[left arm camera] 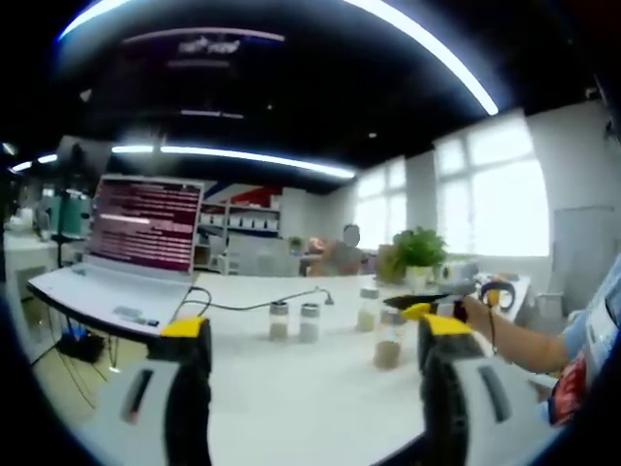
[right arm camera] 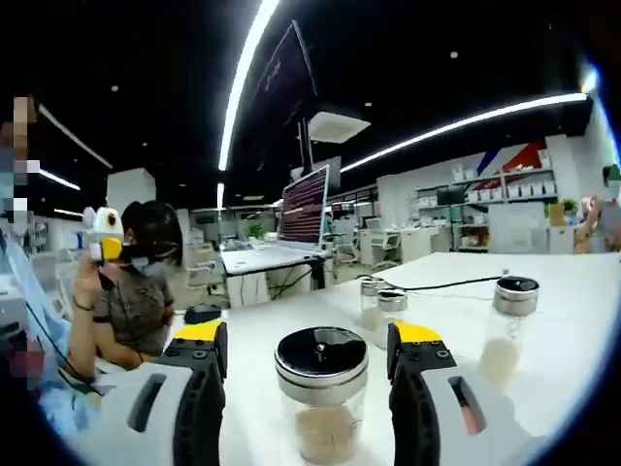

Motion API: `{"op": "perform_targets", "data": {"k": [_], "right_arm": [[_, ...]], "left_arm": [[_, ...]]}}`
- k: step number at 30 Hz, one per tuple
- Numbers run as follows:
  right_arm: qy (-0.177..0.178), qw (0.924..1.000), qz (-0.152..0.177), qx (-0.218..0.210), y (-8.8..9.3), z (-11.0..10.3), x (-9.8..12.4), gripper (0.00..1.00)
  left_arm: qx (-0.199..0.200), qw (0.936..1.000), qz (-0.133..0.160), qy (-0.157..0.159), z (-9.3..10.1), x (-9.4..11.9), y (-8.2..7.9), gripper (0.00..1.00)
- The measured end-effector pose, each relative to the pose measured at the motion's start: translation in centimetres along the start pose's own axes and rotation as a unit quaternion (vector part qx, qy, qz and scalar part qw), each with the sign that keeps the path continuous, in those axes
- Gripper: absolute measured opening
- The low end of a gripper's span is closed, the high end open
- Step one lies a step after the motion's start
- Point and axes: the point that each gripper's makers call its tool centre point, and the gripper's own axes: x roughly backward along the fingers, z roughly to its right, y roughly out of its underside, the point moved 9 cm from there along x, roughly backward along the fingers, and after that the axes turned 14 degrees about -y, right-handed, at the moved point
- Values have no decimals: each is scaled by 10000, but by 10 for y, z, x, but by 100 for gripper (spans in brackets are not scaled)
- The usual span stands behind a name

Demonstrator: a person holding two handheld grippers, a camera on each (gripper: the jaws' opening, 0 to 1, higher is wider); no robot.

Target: Rotate the seasoning bottle until the label or dispensing opening points toward the visible target arrow and the bottle remains upright within the marked orientation range

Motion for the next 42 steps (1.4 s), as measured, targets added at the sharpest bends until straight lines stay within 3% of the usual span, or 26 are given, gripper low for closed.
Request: {"op": "perform_targets", "data": {"k": [3,6,11,16,26,42], "right_arm": [[-240,9962,-627,561,5,8,1,70],[-573,9949,-604,564,4,7,-1,68],[-541,9931,-758,717,8,10,-5,64],[-869,9945,-262,514,5,12,-6,55],[-1002,9931,-363,489,9,14,-13,43],[-922,9932,-351,613,10,14,-13,43]], "left_arm": [[27,10000,-29,22,2,-3,2,93],[12,9999,-71,71,3,-4,3,93],[34,10000,-47,72,2,-4,2,93],[45,10000,-45,25,0,-2,1,93],[38,9999,53,91,1,1,-4,93],[67,10000,-46,51,0,-2,1,92]]}}
